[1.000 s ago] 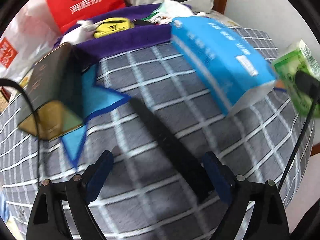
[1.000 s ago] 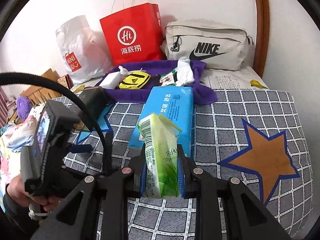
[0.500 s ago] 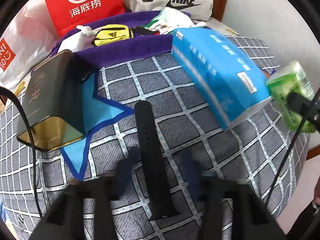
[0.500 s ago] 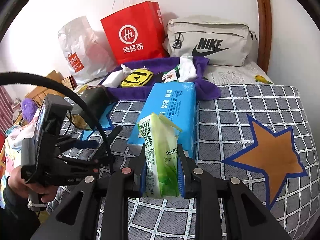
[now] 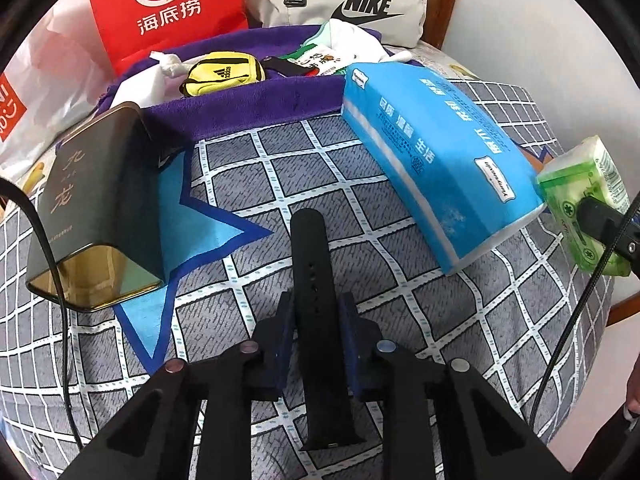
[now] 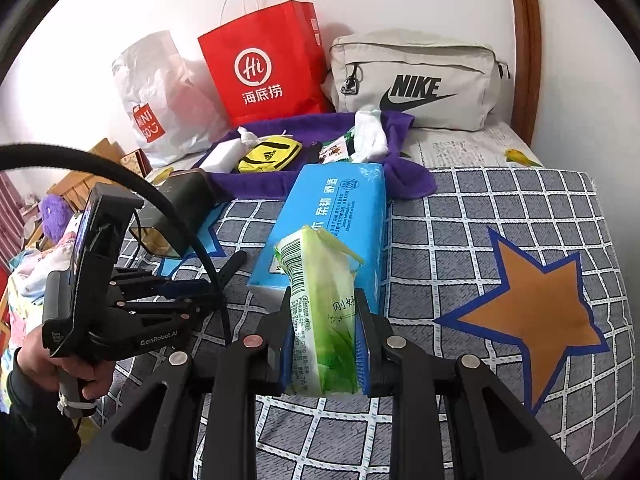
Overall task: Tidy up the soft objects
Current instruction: 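Carry the black strap with the left tool while the right tool carries the green packet onto the towel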
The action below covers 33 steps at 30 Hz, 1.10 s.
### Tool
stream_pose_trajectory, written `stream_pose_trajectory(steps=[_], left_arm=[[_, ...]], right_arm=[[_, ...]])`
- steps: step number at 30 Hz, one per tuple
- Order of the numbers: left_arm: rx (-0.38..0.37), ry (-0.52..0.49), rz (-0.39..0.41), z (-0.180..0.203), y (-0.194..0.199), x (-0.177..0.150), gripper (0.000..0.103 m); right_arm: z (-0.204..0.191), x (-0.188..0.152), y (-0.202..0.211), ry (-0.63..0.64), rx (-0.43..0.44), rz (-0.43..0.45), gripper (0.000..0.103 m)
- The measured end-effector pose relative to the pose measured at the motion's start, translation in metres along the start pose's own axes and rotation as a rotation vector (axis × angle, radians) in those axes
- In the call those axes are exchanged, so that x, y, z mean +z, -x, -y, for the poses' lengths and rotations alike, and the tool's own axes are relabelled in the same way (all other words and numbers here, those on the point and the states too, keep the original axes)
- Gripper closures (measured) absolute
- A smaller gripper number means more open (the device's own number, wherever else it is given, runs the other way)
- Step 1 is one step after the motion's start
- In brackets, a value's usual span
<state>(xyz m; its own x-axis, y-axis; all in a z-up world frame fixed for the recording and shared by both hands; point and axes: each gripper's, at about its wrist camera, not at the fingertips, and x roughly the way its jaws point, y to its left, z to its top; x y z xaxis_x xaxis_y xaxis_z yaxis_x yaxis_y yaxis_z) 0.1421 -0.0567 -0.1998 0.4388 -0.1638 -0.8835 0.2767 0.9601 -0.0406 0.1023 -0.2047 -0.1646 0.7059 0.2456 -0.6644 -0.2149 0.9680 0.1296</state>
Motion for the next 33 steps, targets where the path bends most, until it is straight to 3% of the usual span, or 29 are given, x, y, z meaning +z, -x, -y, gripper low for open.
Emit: stream_pose_trajectory(steps=[8, 23, 33], left_arm=[[-0.059, 0.018, 0.004, -0.006, 0.016, 0.007, 0.083], [-0.07, 0.021, 0.127, -0.038, 0.071, 0.041, 0.083], [-0.036, 0.075, 0.208, -0.077, 0.11, 0.054, 0.083]], right_arm=[[-0.003, 0.009, 0.009, 0.017, -0.015, 0.012, 0.078], [-0.017, 0.058, 0.009, 0.04, 0.036, 0.061, 0.078], [-0.031, 0.088, -0.002, 0.091, 0.062, 0.076, 0.078]])
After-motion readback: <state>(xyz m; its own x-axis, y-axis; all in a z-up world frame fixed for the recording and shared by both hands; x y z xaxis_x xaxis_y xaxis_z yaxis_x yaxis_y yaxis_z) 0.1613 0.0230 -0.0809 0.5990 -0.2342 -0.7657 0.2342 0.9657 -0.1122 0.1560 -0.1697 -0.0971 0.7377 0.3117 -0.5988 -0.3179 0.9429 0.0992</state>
